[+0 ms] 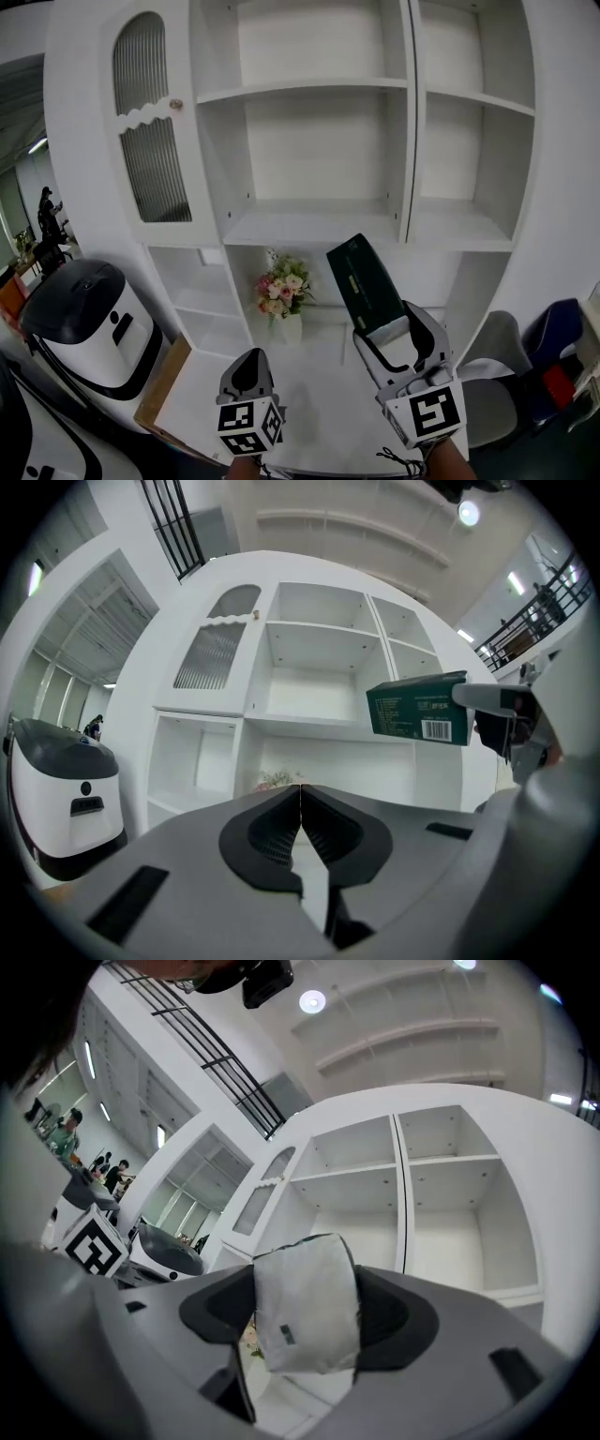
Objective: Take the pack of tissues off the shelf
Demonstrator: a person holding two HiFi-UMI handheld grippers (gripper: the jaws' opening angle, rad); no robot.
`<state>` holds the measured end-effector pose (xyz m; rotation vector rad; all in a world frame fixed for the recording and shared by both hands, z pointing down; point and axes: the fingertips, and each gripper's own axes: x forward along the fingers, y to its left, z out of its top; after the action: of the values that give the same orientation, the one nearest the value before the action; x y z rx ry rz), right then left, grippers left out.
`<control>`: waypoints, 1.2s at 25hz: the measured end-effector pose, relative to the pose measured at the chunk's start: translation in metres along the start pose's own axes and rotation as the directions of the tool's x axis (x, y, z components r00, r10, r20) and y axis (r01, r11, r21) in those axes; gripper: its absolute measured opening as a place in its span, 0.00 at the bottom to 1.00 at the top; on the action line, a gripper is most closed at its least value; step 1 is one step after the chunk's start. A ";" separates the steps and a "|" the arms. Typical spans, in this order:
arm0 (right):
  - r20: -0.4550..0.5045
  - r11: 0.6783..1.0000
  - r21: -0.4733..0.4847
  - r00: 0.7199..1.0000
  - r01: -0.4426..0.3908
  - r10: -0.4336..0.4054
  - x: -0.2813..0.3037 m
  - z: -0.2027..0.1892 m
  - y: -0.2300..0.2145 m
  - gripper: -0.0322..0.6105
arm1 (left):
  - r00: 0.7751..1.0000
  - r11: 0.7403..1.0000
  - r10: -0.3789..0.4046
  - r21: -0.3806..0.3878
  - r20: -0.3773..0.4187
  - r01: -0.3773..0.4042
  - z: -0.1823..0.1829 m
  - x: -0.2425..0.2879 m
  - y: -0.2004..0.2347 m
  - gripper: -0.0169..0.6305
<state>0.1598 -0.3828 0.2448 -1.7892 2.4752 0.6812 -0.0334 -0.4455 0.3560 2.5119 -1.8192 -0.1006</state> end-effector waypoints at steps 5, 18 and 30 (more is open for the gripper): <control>-0.079 0.993 0.109 0.996 0.039 -0.030 -0.023 -0.036 -0.002 0.54 | 0.998 0.998 -0.067 -0.012 -0.021 0.067 -0.008 0.013 -0.021 0.06; -0.236 0.952 0.240 0.963 0.189 -0.132 -0.071 -0.117 -0.030 0.54 | 0.983 0.985 -0.170 -0.018 -0.070 0.169 -0.035 0.031 -0.066 0.05; -0.263 0.948 0.247 0.955 0.201 -0.134 -0.078 -0.133 -0.043 0.54 | 0.983 0.986 -0.167 -0.015 -0.073 0.166 -0.038 0.036 -0.079 0.05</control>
<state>0.2573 -0.3703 0.3705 -2.0444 2.3671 0.1083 0.0557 -0.4549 0.3869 2.6203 -1.5768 -0.0190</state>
